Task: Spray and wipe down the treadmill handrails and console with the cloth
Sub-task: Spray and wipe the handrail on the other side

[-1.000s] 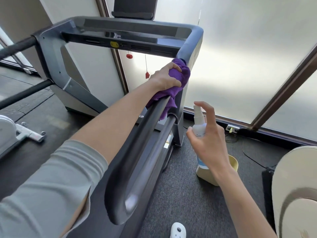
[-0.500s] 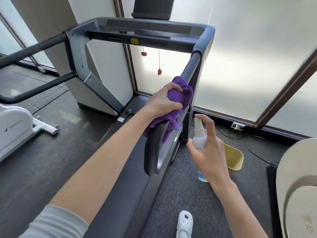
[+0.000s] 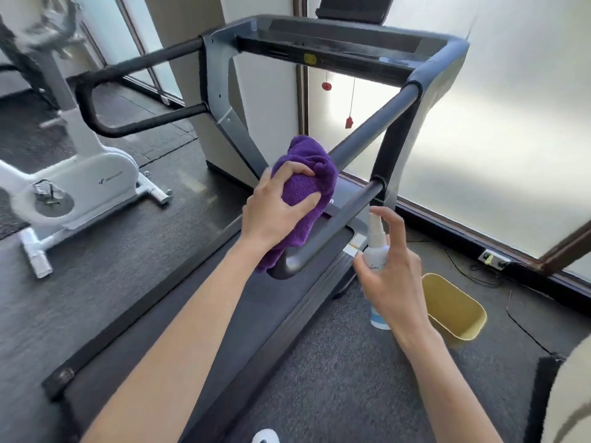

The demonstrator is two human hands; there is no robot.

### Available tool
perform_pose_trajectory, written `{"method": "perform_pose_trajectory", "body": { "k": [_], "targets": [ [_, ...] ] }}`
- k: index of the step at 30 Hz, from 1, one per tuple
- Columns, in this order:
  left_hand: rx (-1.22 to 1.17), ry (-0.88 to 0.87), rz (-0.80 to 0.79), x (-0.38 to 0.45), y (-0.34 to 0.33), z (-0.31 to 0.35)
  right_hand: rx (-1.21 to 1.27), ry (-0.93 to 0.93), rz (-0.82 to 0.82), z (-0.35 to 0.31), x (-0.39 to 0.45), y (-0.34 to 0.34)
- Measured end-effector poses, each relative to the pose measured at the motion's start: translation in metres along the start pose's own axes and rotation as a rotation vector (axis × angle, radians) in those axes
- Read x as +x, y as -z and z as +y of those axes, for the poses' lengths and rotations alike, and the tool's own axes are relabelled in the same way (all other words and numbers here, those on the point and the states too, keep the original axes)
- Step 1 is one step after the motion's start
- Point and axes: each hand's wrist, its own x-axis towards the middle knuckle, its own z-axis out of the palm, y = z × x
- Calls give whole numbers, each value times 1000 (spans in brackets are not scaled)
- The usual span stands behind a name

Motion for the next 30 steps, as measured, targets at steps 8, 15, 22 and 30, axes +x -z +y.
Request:
{"method": "perform_pose_trajectory", "body": {
  "k": [8,15,22,30],
  "targets": [
    [113,170,586,-48,-22,36,-43,118,-312,47,17,58],
    [43,332,787,-110,-48,51,-49,200,-490,76,48,45],
    [-40,427,895,-118,-85,32,-70,265,-570,98,86,21],
    [-100,518,1036,-107,-112,34,-196,366,-714,109,125,3]
  ]
}}
